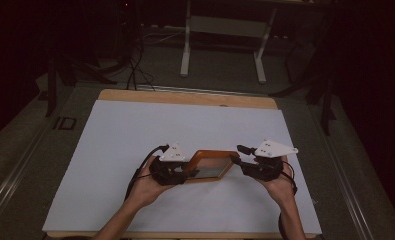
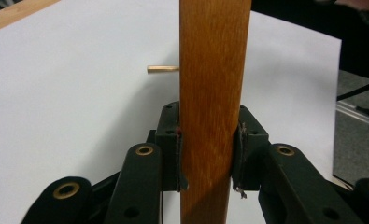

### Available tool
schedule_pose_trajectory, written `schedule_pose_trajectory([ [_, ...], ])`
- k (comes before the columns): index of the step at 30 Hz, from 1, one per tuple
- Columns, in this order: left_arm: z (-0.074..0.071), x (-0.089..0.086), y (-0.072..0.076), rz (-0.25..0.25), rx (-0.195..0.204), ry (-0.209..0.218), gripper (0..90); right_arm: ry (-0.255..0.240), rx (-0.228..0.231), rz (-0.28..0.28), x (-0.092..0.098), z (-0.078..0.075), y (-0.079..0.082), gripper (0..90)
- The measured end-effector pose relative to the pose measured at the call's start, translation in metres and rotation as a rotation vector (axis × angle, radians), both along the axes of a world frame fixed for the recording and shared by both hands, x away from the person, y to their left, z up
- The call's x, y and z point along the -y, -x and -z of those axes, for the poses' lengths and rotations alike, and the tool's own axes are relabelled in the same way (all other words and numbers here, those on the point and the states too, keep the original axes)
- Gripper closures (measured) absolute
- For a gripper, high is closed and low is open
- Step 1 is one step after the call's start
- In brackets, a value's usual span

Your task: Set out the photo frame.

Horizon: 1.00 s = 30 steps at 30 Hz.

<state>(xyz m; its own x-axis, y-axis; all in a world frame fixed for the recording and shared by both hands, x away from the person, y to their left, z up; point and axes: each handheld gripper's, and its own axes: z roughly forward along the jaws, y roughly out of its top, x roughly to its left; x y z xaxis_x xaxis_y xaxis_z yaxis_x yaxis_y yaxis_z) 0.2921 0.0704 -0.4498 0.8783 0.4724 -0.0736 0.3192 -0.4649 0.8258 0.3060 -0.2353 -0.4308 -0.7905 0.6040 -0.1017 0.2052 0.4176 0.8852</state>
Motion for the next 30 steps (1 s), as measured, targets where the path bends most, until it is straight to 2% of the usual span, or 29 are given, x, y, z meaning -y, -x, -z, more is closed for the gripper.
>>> schedule_pose_trajectory([
  [4,-0.003,-0.003,0.000,0.022,0.009,0.000,69.2,0.030,-0.028,-0.068,-0.010,0.004,-0.002,41.5],
  [6,-0.004,-0.003,0.002,0.044,0.028,-0.006,69.2,0.060,-0.043,-0.089,-0.016,0.007,-0.002,34.9],
  [8,-0.006,-0.003,0.004,0.065,0.043,-0.009,69.2,0.069,-0.048,-0.112,-0.022,0.009,-0.003,29.0],
  [11,-0.007,-0.003,0.007,0.093,0.063,-0.003,69.1,0.070,-0.046,-0.150,-0.030,0.010,-0.003,24.8],
  [14,-0.007,-0.002,0.007,0.107,0.080,-0.004,69.1,0.073,-0.051,-0.209,-0.038,0.011,-0.003,24.3],
  [17,-0.005,-0.004,0.005,0.109,0.078,0.008,69.0,0.088,-0.068,-0.243,-0.045,0.016,-0.005,27.8],
  [18,-0.005,-0.005,0.005,0.106,0.079,0.012,69.0,0.096,-0.058,-0.240,-0.046,0.018,-0.006,29.1],
  [21,-0.003,-0.008,0.001,0.090,0.070,0.033,67.5,0.093,-0.043,-0.230,-0.042,0.017,-0.005,40.2],
  [23,-0.002,-0.010,-0.002,0.069,0.065,0.041,65.5,0.086,-0.037,-0.245,-0.038,0.016,-0.004,47.2],
  [28,0.003,-0.018,-0.010,0.020,0.015,0.105,56.3,0.073,-0.024,-0.293,-0.031,0.014,-0.001,60.4],
  [29,0.003,-0.018,-0.010,0.020,0.015,0.105,54.9,0.073,-0.024,-0.293,-0.031,0.014,-0.001,60.4],
  [30,0.005,-0.023,-0.014,0.014,-0.017,0.141,54.9,0.077,-0.020,-0.301,-0.032,0.014,0.000,61.2],
])
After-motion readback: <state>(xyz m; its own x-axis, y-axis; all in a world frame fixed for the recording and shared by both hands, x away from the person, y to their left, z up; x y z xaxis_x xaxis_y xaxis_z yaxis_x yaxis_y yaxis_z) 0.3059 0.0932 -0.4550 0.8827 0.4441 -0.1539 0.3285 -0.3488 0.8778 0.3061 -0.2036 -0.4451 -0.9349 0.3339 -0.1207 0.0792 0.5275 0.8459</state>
